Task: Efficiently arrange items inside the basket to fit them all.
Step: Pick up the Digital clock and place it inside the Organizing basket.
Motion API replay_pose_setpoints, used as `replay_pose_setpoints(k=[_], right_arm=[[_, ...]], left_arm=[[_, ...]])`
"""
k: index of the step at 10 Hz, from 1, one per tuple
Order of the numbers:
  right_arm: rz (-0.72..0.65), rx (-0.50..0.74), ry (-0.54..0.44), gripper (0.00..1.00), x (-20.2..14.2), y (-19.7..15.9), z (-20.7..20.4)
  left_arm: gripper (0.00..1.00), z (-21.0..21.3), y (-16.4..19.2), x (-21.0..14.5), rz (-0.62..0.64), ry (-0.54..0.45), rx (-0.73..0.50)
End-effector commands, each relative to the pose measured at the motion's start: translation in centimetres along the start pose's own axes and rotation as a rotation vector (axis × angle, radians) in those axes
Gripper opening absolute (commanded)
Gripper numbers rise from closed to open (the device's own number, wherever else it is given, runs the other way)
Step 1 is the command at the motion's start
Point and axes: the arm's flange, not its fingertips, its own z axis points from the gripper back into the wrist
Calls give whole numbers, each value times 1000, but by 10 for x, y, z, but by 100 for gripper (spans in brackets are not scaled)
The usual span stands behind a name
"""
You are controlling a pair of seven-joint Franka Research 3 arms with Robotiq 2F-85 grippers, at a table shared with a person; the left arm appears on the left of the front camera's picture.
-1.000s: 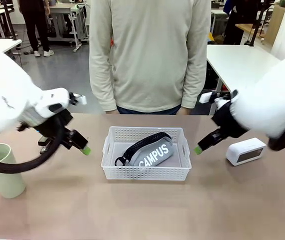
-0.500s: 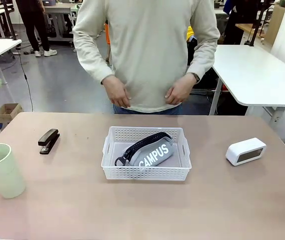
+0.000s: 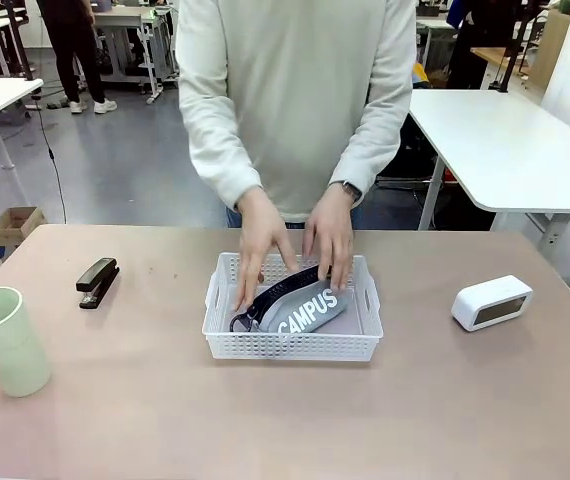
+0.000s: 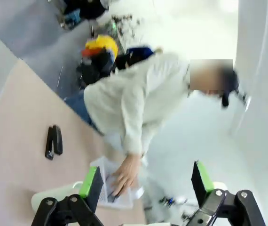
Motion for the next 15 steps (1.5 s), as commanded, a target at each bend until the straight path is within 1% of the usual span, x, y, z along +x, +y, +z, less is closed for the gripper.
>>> replay_pose_setpoints(k=[1, 2, 12, 13, 14, 15], right_arm=[[-17, 39, -34, 100, -35, -21, -46], [0, 0, 0, 100, 0, 0, 0], [0, 0, 0, 100, 0, 0, 0], [-17, -17, 8, 100, -2, -2, -1], [42, -150, 163, 100, 4, 14, -33], [95, -320, 229, 100, 8, 36, -69]], left_arm=[[100, -79, 18, -94, 11, 5, -6], [100, 0, 0, 0, 0, 0, 0], [100, 0, 0, 0, 0, 0, 0], [100, 0, 0, 0, 0, 0, 0], [100, 0, 0, 0, 0, 0, 0], [100, 0, 0, 0, 0, 0, 0]])
